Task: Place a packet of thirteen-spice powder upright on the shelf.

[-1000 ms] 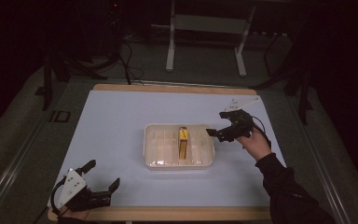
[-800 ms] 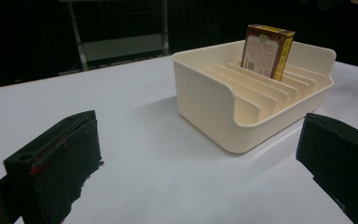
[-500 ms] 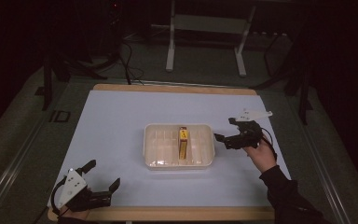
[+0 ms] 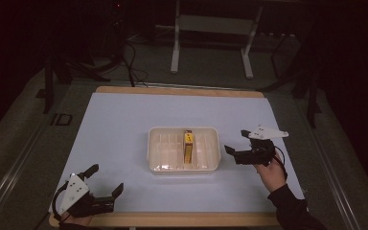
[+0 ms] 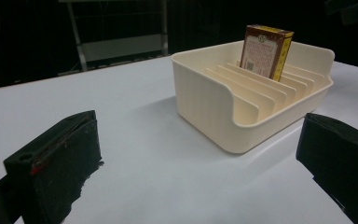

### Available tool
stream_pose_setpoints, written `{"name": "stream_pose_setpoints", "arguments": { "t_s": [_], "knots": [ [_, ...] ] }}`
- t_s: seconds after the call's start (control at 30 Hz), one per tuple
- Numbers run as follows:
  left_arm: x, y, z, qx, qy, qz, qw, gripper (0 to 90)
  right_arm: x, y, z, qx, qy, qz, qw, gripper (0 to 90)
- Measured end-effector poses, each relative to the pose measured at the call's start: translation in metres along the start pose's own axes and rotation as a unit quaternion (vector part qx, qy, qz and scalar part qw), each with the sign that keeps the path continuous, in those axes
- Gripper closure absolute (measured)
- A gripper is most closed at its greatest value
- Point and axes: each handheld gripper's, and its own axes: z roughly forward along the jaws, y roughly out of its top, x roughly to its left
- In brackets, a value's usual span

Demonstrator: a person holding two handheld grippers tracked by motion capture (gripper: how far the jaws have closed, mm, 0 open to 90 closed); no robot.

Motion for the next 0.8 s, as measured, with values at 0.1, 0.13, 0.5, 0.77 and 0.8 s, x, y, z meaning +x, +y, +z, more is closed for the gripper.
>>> {"name": "stream_pose_setpoints", "arguments": {
  "t_s": [0.1,0.13,0.5,0.77,0.8],
  "knots": [
    [0.000,0.000,0.000,0.000,0.000,0.000,1.0000,0.0,0.003,-0.005,-0.005,-0.008,-0.001,0.001,1.0000,13.5],
    [0.000,0.000,0.000,0.001,0.000,0.000,1.0000,0.0,0.004,-0.007,-0.007,-0.009,-0.003,0.000,1.0000,13.5],
    [0.000,0.000,-0.001,-0.001,-0.002,0.001,1.0000,0.0,0.009,-0.030,-0.019,-0.002,-0.017,0.010,0.9998,13.5],
    [-0.001,0.000,0.000,0.001,-0.003,0.002,1.0000,0.0,0.010,-0.041,-0.027,-0.006,-0.024,0.011,0.9996,13.5],
    [-0.001,0.000,0.000,0.001,-0.004,0.001,1.0000,0.0,0.010,-0.042,-0.027,-0.004,-0.030,0.008,0.9995,13.5]
  ]
}}
